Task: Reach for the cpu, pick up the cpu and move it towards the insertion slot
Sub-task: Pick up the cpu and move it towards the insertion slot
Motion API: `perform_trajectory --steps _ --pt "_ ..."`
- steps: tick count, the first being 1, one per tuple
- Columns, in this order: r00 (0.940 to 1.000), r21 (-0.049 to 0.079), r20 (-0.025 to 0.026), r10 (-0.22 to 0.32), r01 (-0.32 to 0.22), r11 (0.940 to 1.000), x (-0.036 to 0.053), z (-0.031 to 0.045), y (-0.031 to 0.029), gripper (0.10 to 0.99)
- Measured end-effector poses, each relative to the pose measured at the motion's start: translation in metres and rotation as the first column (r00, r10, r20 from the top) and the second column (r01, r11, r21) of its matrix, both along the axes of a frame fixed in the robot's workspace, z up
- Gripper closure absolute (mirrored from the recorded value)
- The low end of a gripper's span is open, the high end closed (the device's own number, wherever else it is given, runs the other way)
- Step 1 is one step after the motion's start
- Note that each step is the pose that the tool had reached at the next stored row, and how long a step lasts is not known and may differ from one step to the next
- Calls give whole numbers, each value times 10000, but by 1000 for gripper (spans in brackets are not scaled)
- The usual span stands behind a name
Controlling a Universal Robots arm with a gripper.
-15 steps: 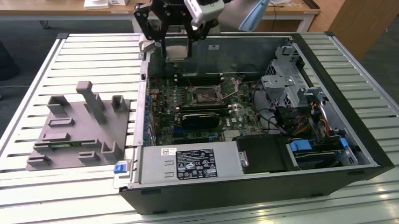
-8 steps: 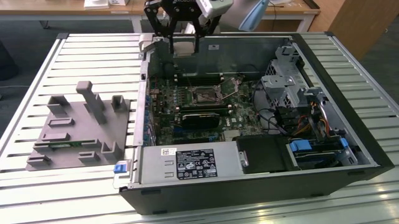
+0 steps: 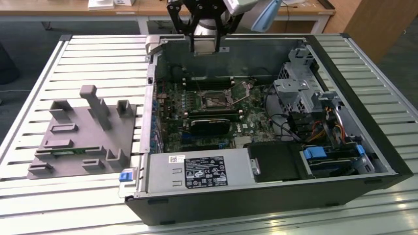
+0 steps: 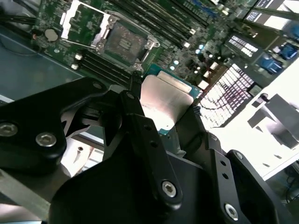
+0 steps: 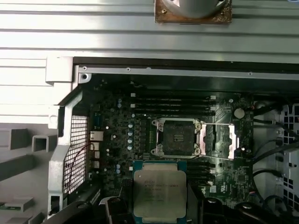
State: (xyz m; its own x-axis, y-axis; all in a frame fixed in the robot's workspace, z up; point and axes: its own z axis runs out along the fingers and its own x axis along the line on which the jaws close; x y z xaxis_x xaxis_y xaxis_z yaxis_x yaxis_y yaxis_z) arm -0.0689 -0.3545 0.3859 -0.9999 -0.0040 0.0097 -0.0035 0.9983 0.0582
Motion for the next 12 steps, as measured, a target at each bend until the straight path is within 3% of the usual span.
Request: perform_trajectory --steps 5,12 --pt "10000 0 0 0 0 10000 175 -8 64 545" --pt "10000 -9 1 0 0 10000 390 -14 86 545"
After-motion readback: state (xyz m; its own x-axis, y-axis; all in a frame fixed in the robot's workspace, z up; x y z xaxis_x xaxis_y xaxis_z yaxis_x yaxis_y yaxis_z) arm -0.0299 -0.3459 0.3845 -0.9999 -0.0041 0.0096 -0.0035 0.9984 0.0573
